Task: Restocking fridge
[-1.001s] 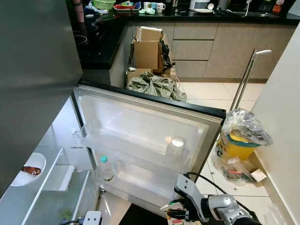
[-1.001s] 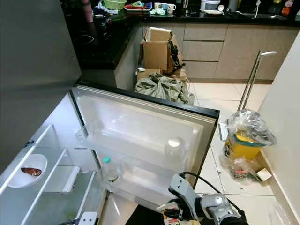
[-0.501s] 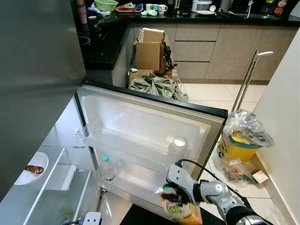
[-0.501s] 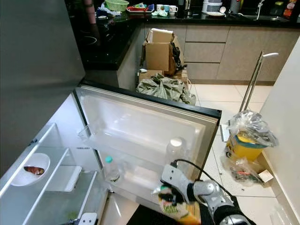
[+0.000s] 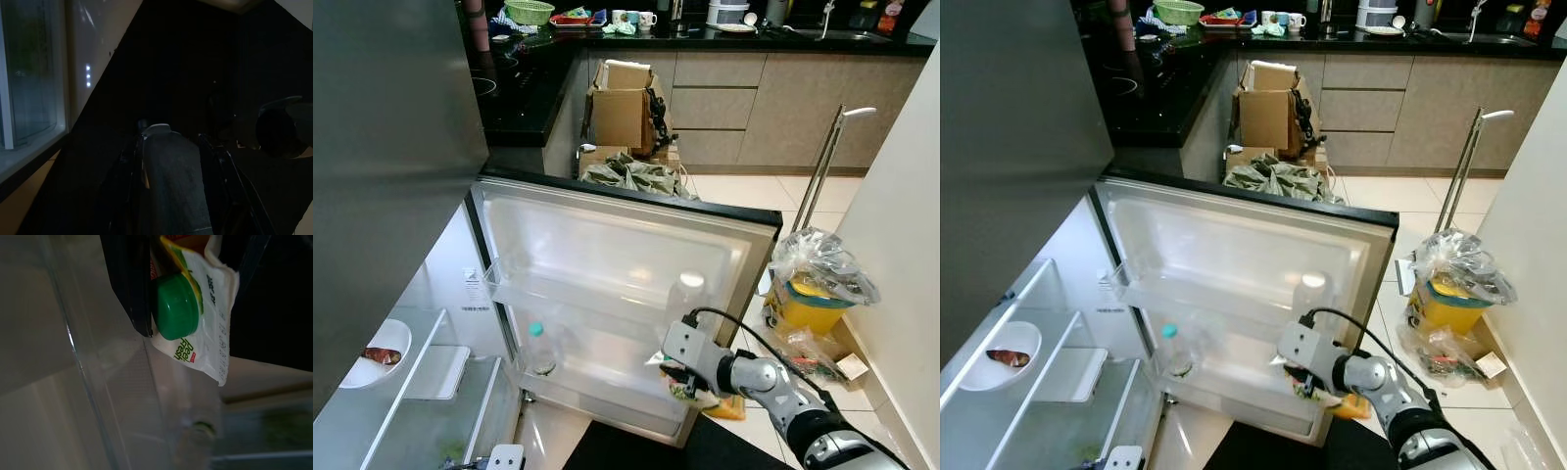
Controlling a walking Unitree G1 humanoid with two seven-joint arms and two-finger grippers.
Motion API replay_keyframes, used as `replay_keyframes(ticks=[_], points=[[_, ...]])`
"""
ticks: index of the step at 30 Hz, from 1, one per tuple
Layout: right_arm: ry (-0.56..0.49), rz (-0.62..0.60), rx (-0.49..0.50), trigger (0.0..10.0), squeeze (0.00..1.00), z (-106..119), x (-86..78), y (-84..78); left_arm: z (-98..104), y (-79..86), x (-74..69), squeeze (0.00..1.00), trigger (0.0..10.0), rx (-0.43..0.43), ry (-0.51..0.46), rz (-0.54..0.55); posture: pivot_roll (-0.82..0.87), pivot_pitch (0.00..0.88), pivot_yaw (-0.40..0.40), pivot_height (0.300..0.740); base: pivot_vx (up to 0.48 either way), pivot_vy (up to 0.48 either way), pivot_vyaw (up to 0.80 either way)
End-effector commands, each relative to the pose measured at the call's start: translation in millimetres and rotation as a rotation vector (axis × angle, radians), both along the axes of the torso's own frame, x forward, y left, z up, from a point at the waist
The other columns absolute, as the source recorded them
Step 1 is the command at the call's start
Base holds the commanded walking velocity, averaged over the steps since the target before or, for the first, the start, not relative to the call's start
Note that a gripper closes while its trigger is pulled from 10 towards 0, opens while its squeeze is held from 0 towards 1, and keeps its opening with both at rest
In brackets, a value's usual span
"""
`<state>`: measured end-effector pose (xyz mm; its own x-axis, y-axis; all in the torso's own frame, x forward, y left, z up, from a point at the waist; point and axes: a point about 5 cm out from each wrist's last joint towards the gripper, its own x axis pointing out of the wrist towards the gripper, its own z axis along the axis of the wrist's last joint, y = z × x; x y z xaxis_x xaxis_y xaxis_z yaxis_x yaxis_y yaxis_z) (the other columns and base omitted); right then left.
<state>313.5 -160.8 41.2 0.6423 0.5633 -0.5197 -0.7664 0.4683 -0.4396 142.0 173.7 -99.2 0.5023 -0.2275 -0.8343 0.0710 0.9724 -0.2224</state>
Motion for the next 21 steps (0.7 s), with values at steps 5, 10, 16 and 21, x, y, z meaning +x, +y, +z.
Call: replay_keyframes(ticks=[5,10,16,21], points=[[-0.074,-0.039,-0.033,10.0,0.00,8,7.6,-7.2,-2,0.4,-5.0,0.00,10.0,0.007,0.018,-0.003,-0.05,0.000,-0.020,0.740,0.000,0.000,0.00],[-0.056,-0.090,-0.063,10.0,0.00,-1,3.8,-11.7,-2,-0.2,-4.8,0.00,10.0,0.006,0.018,-0.008,-0.05,0.000,-0.020,0.740,0.000,0.000,0.00],[0.069,-0.233,-0.097,10.0,0.00,-34,-19.5,-27.5,-2,-0.5,-4.9,0.00,10.0,0.008,0.018,-0.011,-0.05,0.000,-0.020,0.740,0.000,0.000,0.00],[0.266,-0.414,-0.118,10.0,0.00,-77,-67.9,-48.6,-2,-0.7,-4.7,0.00,10.0,0.010,0.019,-0.016,-0.05,0.000,-0.018,0.740,0.000,0.000,0.00]])
